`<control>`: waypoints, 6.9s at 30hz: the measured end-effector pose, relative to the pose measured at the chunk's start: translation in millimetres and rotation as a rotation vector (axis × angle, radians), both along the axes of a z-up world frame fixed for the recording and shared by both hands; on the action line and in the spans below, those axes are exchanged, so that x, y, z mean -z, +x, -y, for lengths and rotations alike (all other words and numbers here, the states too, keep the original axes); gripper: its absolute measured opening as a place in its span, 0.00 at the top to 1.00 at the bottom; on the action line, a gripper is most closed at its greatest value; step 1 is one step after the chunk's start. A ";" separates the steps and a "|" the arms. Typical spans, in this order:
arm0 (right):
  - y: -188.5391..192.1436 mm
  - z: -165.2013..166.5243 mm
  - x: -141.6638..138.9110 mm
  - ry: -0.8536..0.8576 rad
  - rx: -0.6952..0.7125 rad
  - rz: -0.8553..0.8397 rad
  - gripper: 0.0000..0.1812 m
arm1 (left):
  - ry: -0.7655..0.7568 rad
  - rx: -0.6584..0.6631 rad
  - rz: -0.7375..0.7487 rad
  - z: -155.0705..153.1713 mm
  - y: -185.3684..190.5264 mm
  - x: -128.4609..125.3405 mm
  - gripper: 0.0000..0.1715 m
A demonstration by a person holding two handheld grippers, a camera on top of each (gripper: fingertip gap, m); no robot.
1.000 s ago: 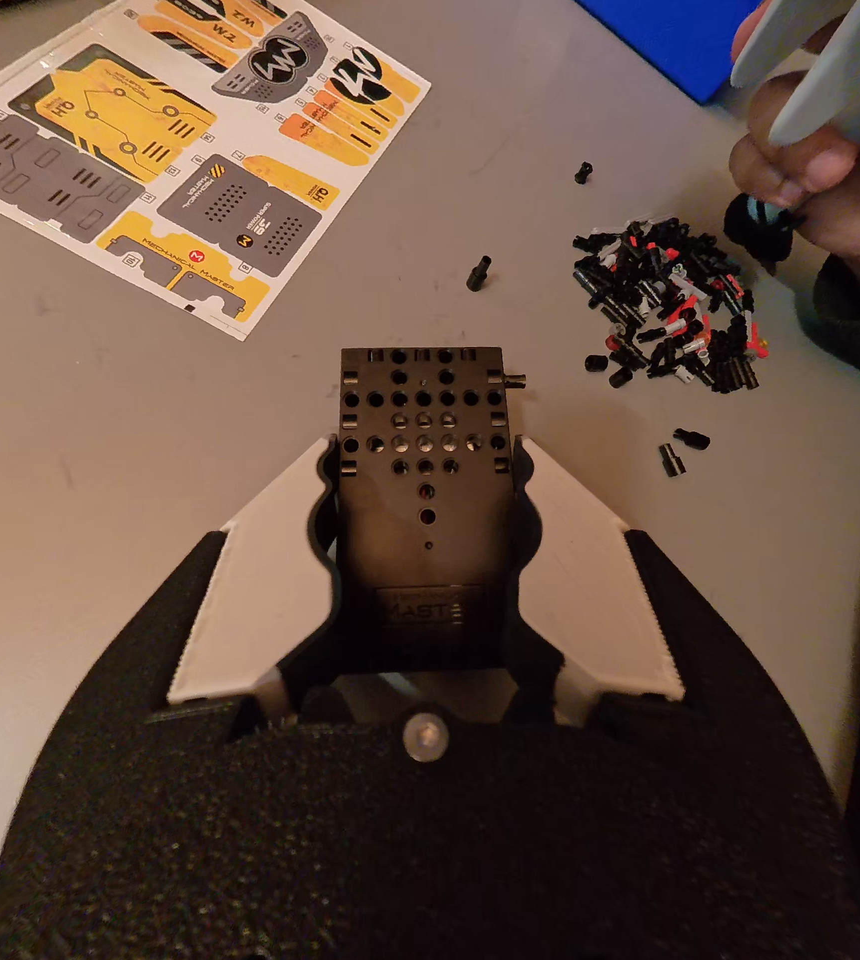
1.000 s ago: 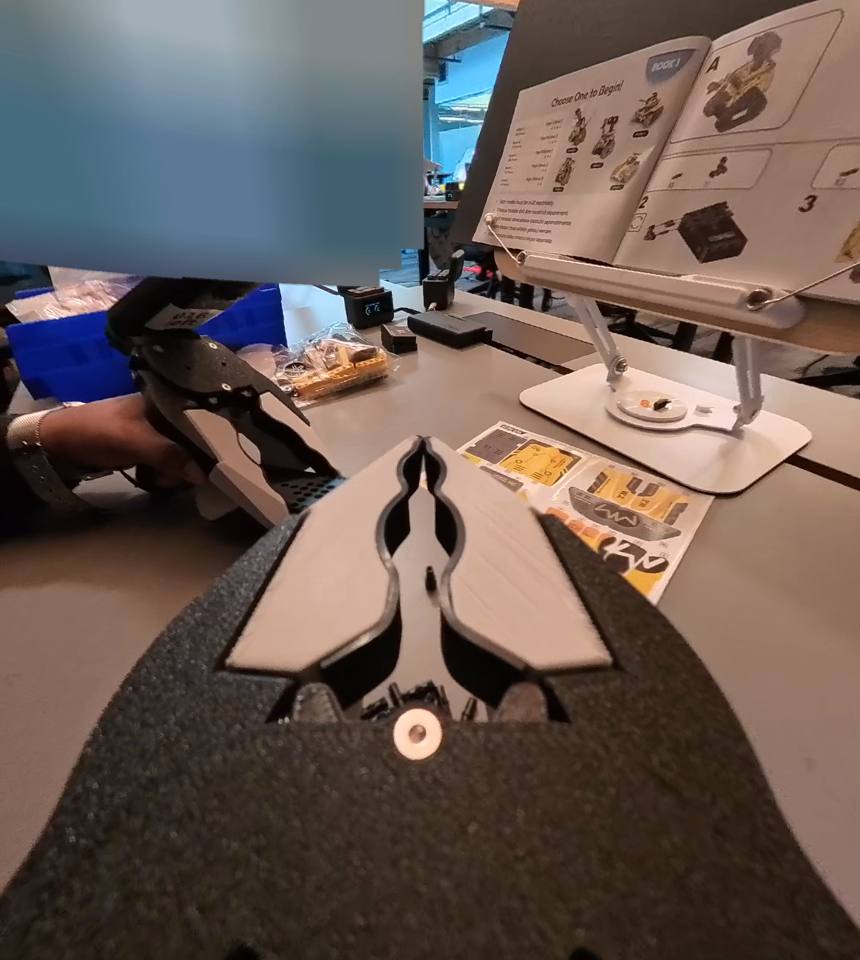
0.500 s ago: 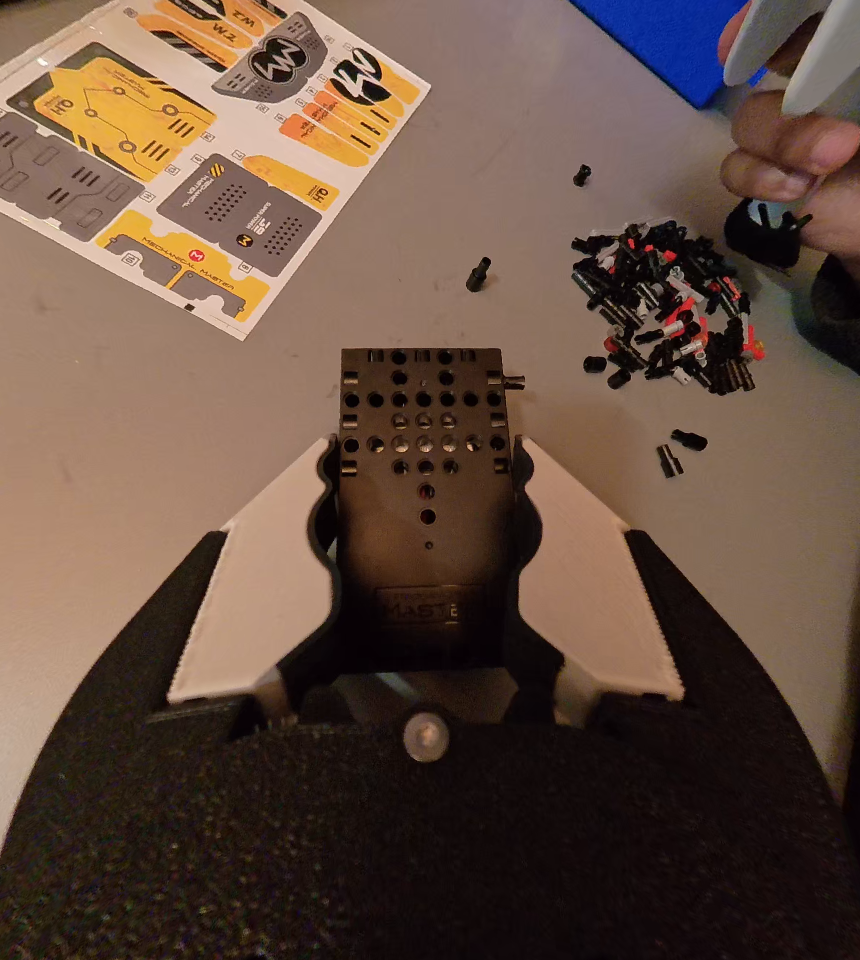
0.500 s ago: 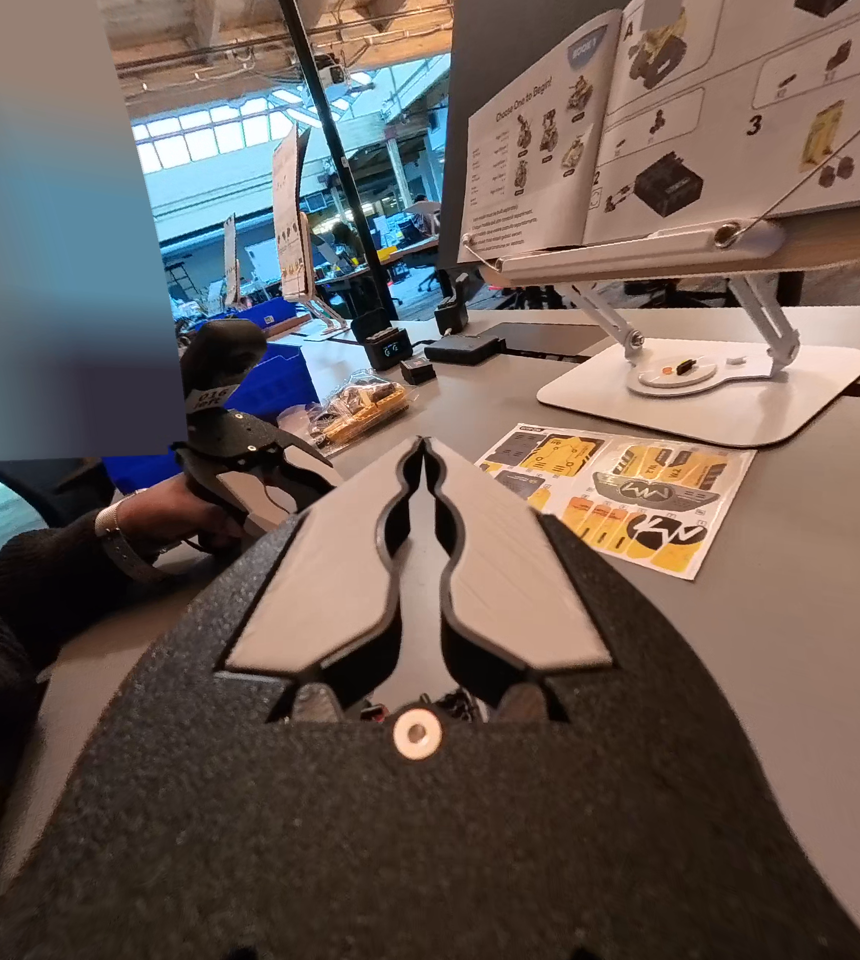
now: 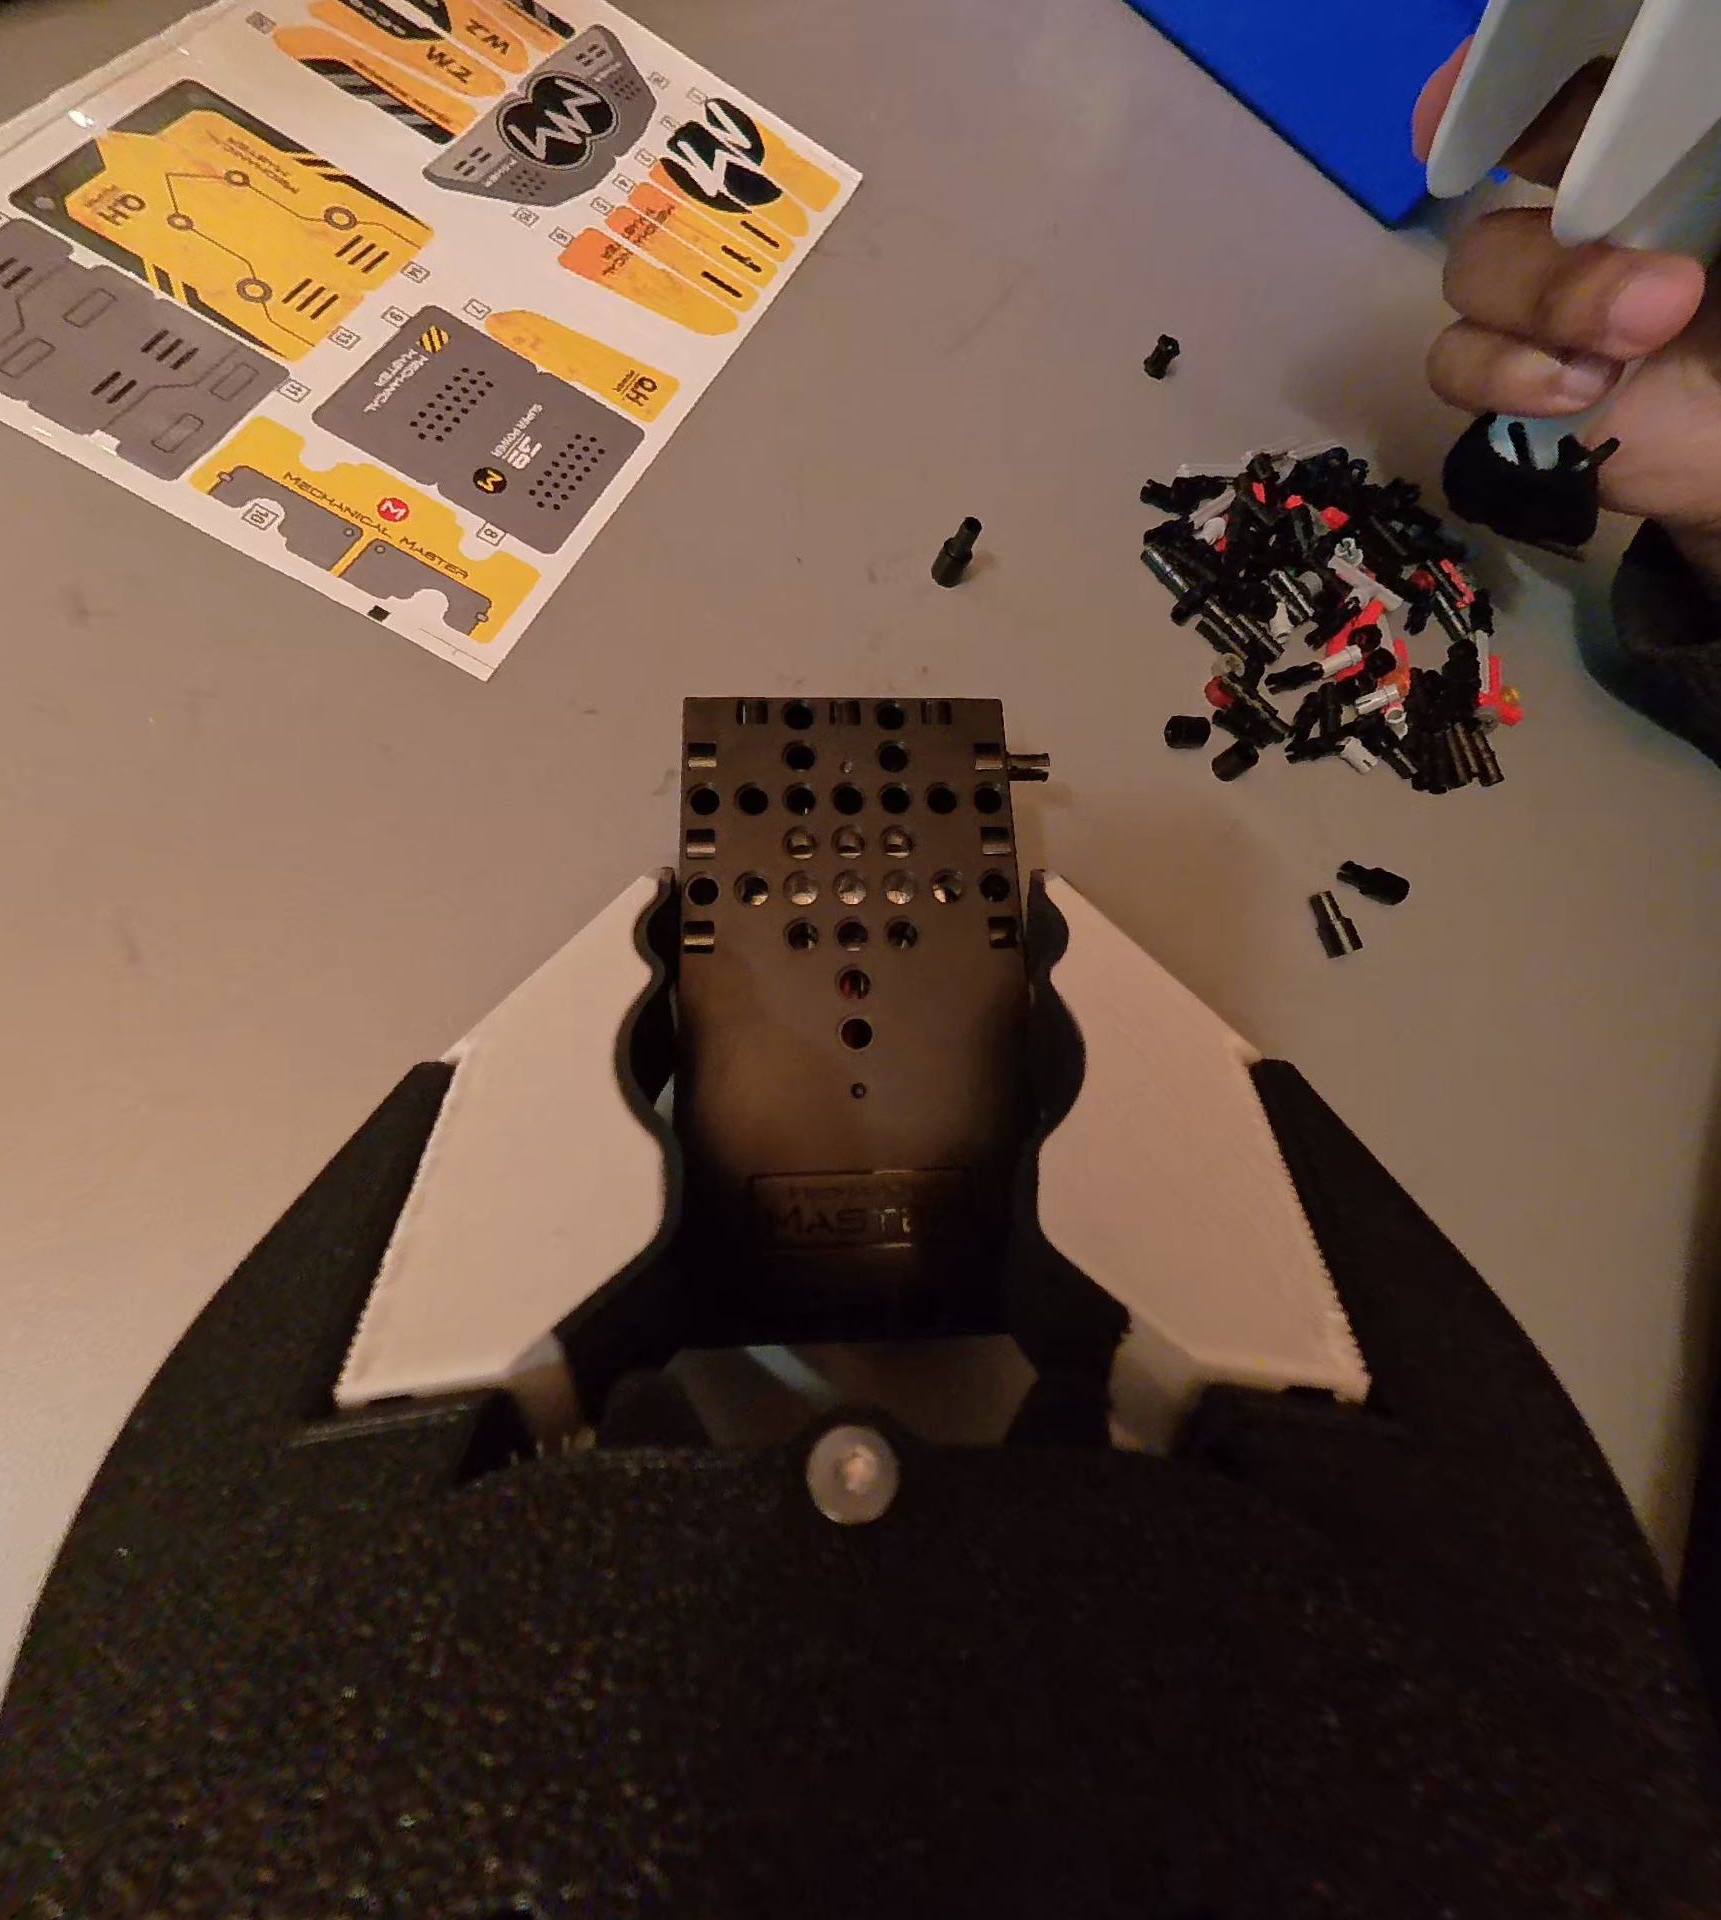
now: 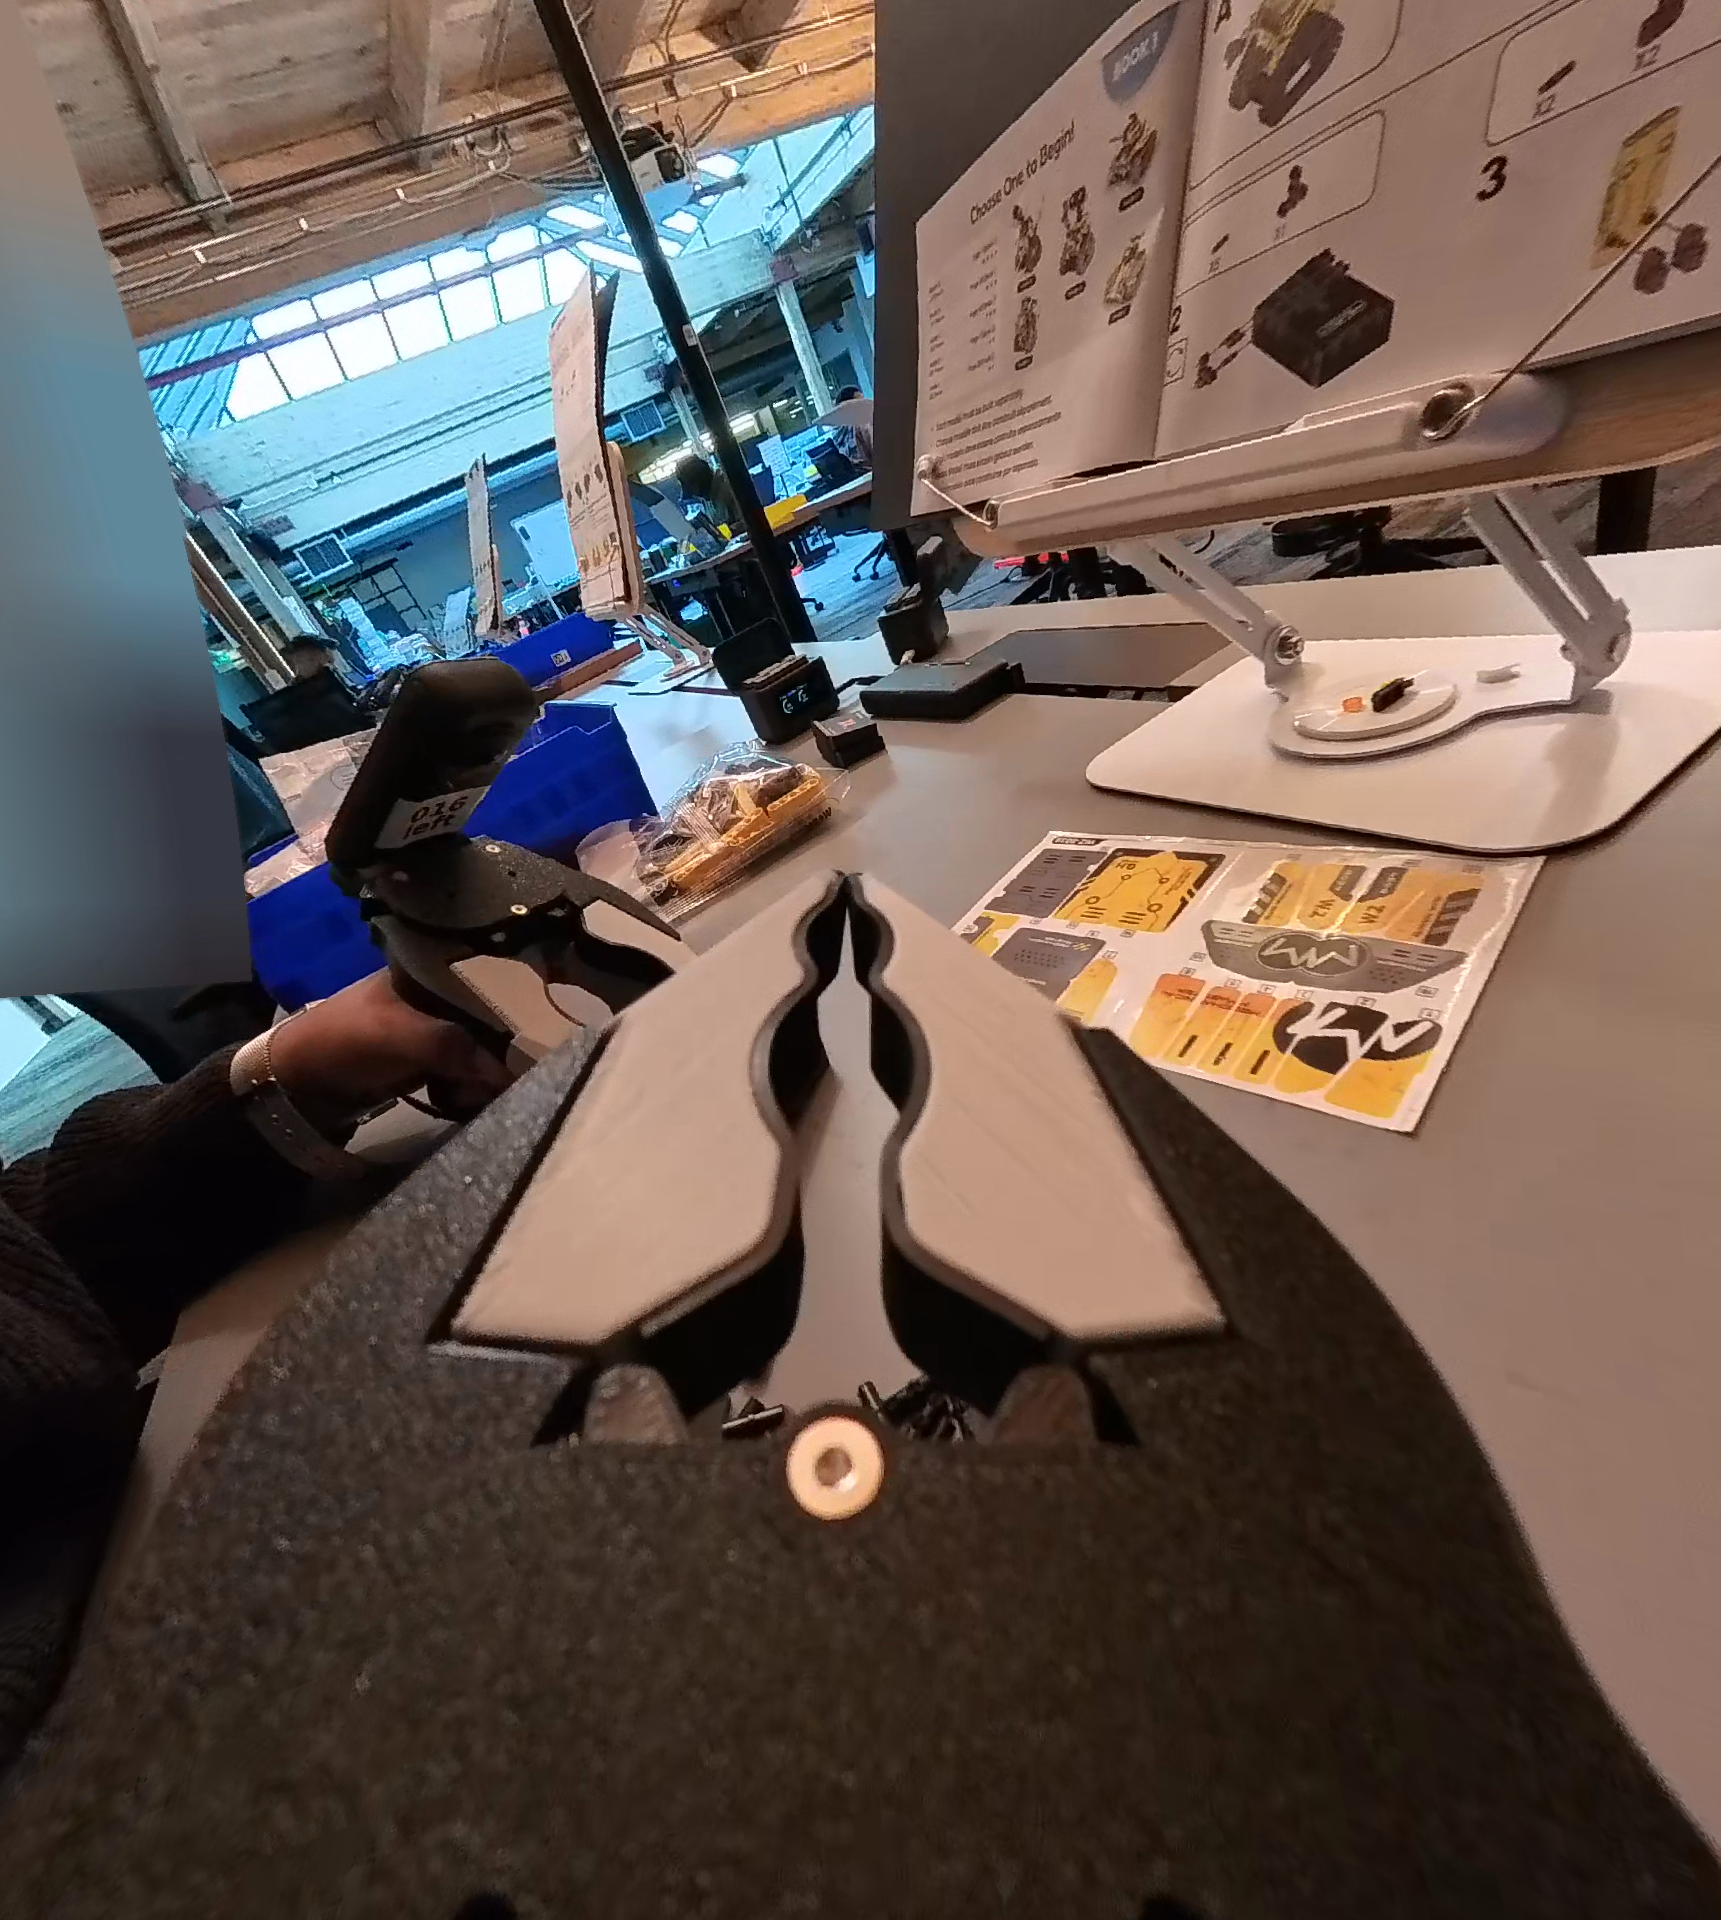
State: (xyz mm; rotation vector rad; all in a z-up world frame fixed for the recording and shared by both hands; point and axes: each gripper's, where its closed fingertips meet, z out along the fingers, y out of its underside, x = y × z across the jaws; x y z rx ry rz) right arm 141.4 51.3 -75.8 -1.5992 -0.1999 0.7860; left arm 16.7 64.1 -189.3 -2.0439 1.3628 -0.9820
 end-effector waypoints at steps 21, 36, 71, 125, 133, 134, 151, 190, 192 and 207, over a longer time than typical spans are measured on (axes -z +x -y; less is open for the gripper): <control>-2.9 0.7 3.3 0.034 0.036 0.175 1.00 | -0.156 -0.003 0.080 -1.7 -1.3 -6.3 0.61; -19.4 6.3 25.0 -0.044 -0.062 0.340 0.96 | -0.147 -0.003 0.076 -1.9 -1.3 -6.1 0.61; -42.0 63.3 109.1 -0.248 -0.448 0.831 0.92 | -0.127 -0.014 0.064 -3.1 -1.5 -4.7 0.64; -105.5 58.9 21.6 0.419 -0.217 0.715 0.79 | -0.791 0.324 0.619 79.7 19.9 -96.2 1.00; -109.5 59.9 13.9 0.570 -0.073 0.830 0.89 | -0.788 0.318 0.644 78.5 20.2 -99.8 1.00; -109.3 60.3 13.0 0.576 -0.069 0.829 0.91 | -0.789 0.316 0.649 77.7 19.8 -100.4 1.00; -110.4 69.0 3.3 0.555 -0.158 0.694 0.92 | -0.882 0.384 0.706 86.9 16.6 -114.3 0.95; -109.2 67.3 -2.1 0.607 -0.067 0.693 0.89 | -0.856 0.336 0.736 85.7 22.7 -114.5 0.97; -106.3 63.5 -1.9 0.600 -0.038 0.710 0.89 | -0.859 0.338 0.734 87.3 24.0 -114.1 0.97; -101.4 68.7 2.2 0.561 -0.124 0.677 0.90 | -0.851 0.333 0.734 83.7 21.8 -113.9 0.97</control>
